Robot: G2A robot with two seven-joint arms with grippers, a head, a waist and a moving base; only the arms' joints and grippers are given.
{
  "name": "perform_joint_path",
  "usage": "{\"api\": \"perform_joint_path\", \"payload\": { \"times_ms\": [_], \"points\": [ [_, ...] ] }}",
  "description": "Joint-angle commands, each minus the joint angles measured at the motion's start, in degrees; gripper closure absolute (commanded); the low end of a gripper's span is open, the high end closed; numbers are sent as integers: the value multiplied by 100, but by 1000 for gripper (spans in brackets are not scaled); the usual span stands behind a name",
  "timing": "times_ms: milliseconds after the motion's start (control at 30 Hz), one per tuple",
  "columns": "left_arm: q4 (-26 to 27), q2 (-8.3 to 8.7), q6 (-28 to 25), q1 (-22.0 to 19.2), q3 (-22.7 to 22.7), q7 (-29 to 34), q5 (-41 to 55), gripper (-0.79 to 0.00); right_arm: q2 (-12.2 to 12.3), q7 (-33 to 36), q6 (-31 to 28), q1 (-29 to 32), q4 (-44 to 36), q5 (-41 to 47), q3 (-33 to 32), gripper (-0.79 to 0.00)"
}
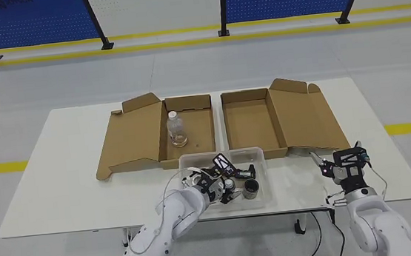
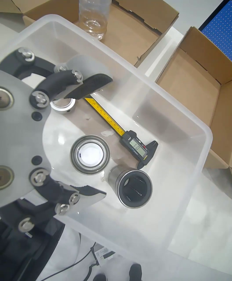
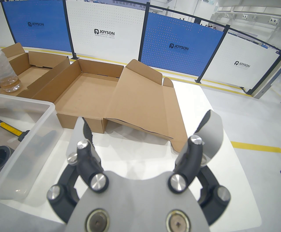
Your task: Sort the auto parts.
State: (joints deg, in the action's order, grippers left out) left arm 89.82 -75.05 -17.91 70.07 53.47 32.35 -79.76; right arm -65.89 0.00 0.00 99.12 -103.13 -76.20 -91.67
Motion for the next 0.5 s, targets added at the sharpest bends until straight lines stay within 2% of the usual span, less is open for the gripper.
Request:
{"api": "perform_joint_path", "payload": {
  "times_ms": [0, 133, 200, 467],
  "points": [
    [-39, -5, 0, -9, -19, -21, -7, -754, 0, 0, 0, 0, 0, 0, 0, -785],
    [-131, -12, 18, -32, -59, -36, -75, -720, 0, 0, 0, 0, 0, 0, 0, -785],
    [-195, -20, 42, -51, -82, -54, -100, -659, 0, 0, 0, 0, 0, 0, 0, -785],
    [-341, -45, 71, -97, -159, -90, -137, -576, 0, 0, 0, 0, 0, 0, 0, -785]
  ]
}}
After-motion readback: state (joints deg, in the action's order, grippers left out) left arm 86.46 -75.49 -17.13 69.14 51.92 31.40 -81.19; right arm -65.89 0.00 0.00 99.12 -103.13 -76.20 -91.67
